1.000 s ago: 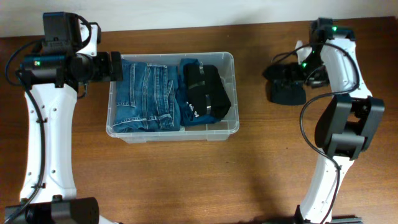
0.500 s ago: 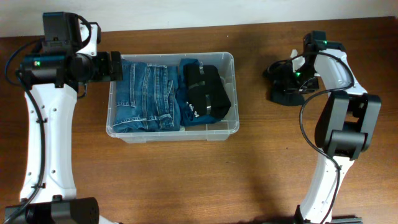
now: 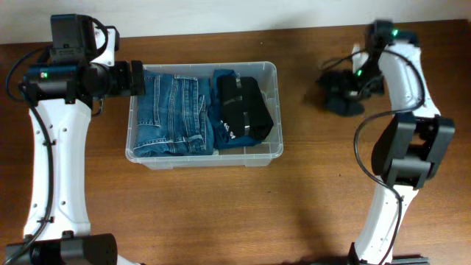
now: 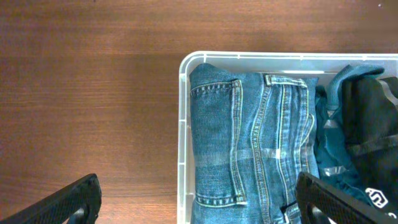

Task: Pack container
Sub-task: 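Carry the second black garment into the container on top of the first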

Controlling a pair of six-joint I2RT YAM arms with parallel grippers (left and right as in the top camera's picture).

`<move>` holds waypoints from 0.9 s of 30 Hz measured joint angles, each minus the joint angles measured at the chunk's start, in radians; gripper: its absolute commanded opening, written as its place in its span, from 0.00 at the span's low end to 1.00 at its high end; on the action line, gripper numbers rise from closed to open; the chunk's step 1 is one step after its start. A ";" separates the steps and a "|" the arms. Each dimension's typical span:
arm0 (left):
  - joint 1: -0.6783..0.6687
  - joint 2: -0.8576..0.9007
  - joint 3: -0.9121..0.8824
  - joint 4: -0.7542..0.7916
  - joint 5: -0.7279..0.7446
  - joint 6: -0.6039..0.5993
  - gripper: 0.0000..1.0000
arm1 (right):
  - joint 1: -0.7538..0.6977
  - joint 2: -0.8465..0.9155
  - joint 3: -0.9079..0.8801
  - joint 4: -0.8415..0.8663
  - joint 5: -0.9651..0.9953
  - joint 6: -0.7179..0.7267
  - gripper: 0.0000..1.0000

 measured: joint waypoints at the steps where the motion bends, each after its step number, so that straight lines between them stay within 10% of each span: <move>1: 0.000 0.000 0.000 0.000 0.000 0.000 0.99 | 0.005 0.000 0.079 -0.052 -0.004 0.001 0.04; 9: 0.000 0.000 0.000 0.000 0.000 0.000 0.99 | 0.162 -0.102 0.546 -0.283 -0.066 0.038 0.04; 27: 0.000 0.000 0.000 0.000 0.000 0.000 0.99 | 0.676 -0.087 0.459 -0.296 0.141 0.543 0.04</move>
